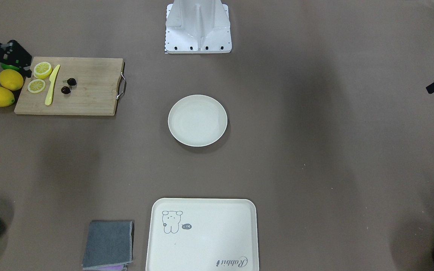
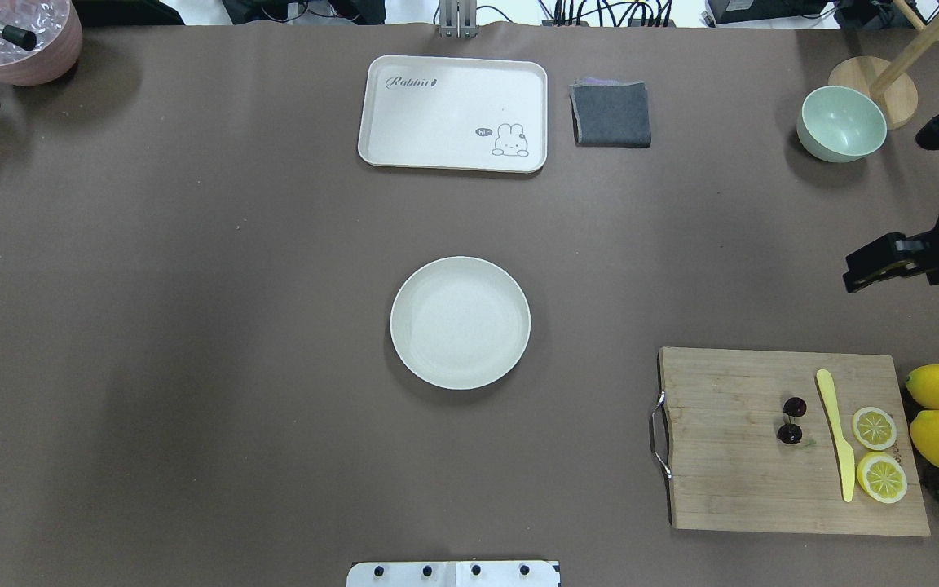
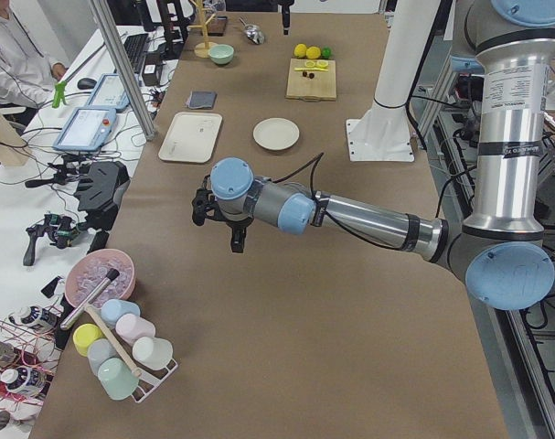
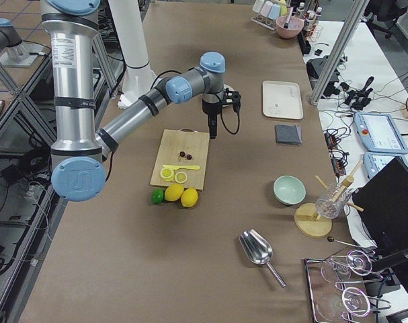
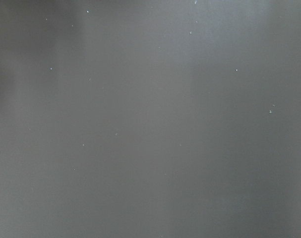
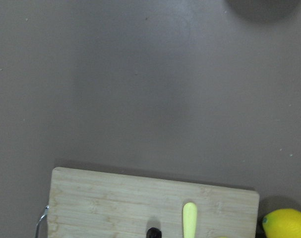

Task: Place red cherry on plate
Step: 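Move the right gripper over the dark cherries on the cutting board, then lower the right gripper and grasp the cherries by their stems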

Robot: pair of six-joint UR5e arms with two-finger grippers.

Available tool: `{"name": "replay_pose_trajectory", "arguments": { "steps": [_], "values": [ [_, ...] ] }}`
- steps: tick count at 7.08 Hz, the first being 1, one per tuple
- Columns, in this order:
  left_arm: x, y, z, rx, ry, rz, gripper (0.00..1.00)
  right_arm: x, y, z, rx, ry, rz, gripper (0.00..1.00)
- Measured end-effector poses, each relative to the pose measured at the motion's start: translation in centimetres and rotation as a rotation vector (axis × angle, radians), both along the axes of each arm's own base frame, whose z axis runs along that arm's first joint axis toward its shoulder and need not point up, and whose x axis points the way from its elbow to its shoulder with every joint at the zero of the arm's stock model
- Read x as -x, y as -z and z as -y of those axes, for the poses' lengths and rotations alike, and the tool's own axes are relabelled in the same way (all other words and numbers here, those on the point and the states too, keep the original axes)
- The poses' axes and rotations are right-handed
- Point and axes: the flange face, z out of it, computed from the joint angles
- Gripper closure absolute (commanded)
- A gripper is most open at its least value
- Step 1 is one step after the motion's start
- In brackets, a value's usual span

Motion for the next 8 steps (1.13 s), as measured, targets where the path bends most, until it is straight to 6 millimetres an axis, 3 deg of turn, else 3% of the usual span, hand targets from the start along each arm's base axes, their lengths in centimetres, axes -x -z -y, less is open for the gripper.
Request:
{"name": "replay_pose_trajectory", "arguments": {
  "steps": [1,2,3,5,6,8],
  "values": [
    [0.3,0.0,-0.7,0.001,0.005,-0.001,0.03,2.8,0.6,-2.1,0.013,-0.016,-0.020,0.01],
    [0.5,0.0,-1.2,0.003,0.006,-0.002,0.03,5.2,-0.2,-3.8,0.007,-0.027,-0.037,0.01],
    [0.7,-0.1,-1.5,0.004,0.009,-0.004,0.03,6.3,-2.4,-4.9,-0.007,-0.036,-0.024,0.02],
    [1.3,0.0,-2.1,0.002,0.021,-0.007,0.03,6.2,-7.2,-6.8,-0.013,-0.092,0.011,0.03],
    [1.6,0.3,-2.1,-0.002,0.025,-0.008,0.03,6.7,-8.4,-7.5,-0.001,-0.120,0.005,0.03],
    [2.3,0.9,-2.3,-0.013,0.041,-0.011,0.03,9.8,-9.5,-9.1,0.027,-0.194,-0.021,0.03]
  ]
}}
